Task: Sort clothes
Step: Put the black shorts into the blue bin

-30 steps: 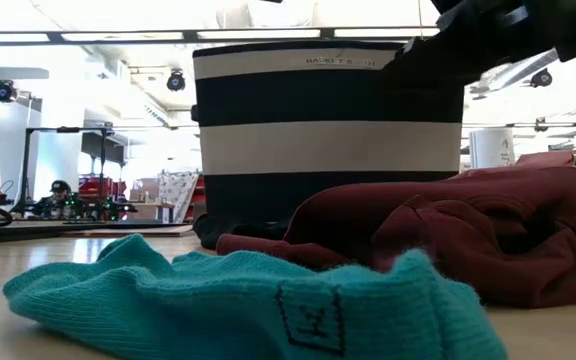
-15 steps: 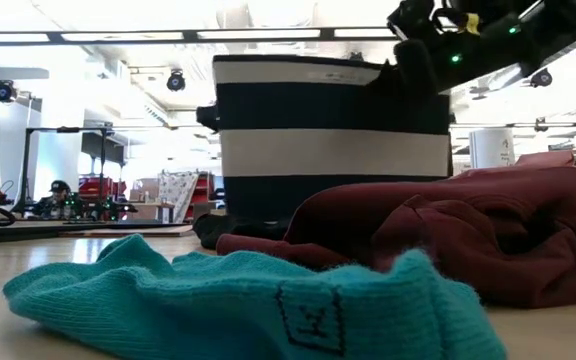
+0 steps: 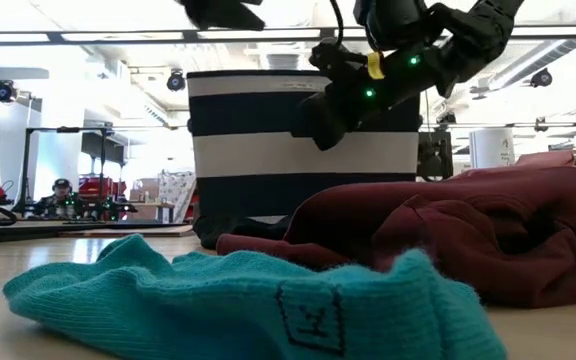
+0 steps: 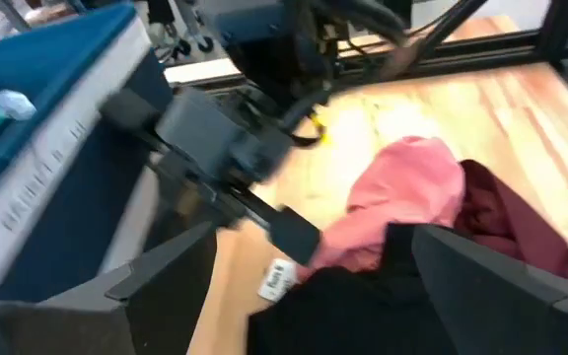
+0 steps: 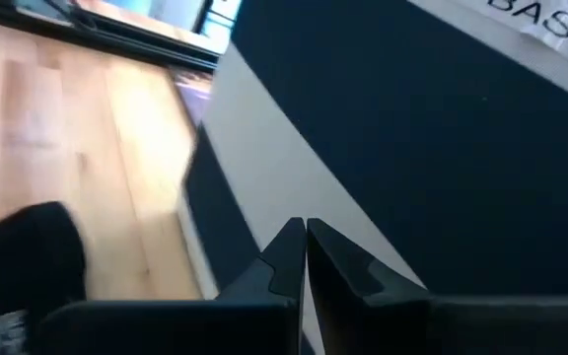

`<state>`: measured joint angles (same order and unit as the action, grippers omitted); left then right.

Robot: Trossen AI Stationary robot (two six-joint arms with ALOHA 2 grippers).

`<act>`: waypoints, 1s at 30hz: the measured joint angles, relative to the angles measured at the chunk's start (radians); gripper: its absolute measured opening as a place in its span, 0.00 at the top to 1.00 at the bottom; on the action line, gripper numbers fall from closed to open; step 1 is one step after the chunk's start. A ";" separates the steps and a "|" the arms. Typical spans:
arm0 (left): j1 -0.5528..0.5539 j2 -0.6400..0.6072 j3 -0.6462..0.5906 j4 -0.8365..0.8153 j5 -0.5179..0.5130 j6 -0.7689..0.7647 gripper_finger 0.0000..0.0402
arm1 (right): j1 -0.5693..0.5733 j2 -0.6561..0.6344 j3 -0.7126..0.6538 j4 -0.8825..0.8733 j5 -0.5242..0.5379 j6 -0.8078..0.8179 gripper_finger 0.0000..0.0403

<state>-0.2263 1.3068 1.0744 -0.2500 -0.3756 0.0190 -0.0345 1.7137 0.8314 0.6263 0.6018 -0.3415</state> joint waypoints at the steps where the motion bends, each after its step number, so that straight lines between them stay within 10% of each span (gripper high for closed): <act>1: -0.011 -0.010 -0.018 0.006 0.000 -0.016 0.18 | -0.003 0.000 0.000 -0.001 0.002 0.001 1.00; 30: -0.094 0.171 -0.416 0.345 0.027 -0.359 0.18 | 0.224 -0.422 -0.077 -0.471 -0.348 0.133 1.00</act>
<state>-0.3206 1.4776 0.6586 0.0950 -0.3485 -0.3399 0.1892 1.2919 0.7540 0.1556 0.2543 -0.2089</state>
